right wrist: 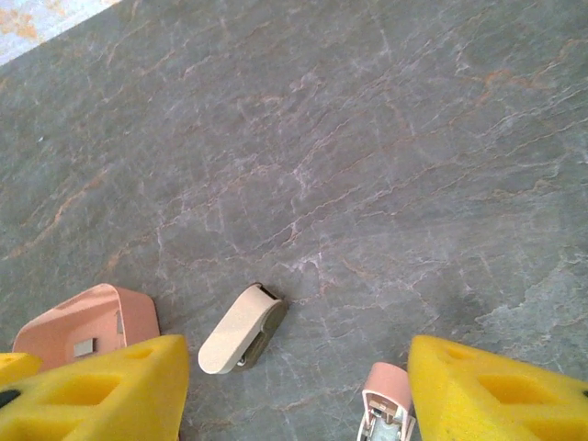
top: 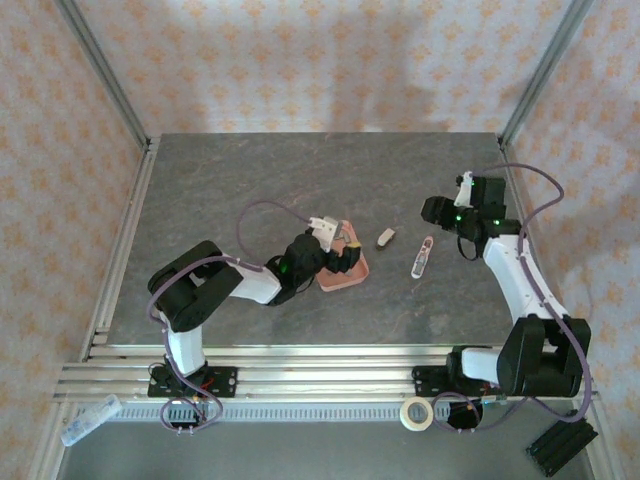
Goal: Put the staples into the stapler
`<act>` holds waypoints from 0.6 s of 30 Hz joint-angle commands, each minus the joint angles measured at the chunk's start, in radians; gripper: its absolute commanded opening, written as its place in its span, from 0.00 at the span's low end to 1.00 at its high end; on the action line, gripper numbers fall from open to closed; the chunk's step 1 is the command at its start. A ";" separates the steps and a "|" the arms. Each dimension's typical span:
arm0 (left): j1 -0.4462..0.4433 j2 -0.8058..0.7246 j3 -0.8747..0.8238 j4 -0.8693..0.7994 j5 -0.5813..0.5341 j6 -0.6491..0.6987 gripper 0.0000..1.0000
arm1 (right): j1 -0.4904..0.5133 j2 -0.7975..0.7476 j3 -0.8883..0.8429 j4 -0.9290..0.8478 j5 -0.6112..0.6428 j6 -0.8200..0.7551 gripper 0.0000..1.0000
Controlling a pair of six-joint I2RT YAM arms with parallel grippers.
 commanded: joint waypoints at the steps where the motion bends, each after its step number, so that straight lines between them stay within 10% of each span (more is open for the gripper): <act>1: -0.009 -0.063 -0.033 0.038 -0.017 -0.038 0.89 | -0.006 0.031 0.038 0.005 -0.034 -0.019 0.67; 18: -0.044 -0.060 -0.034 0.024 -0.010 -0.013 0.89 | -0.005 0.328 0.175 -0.151 -0.034 -0.068 0.60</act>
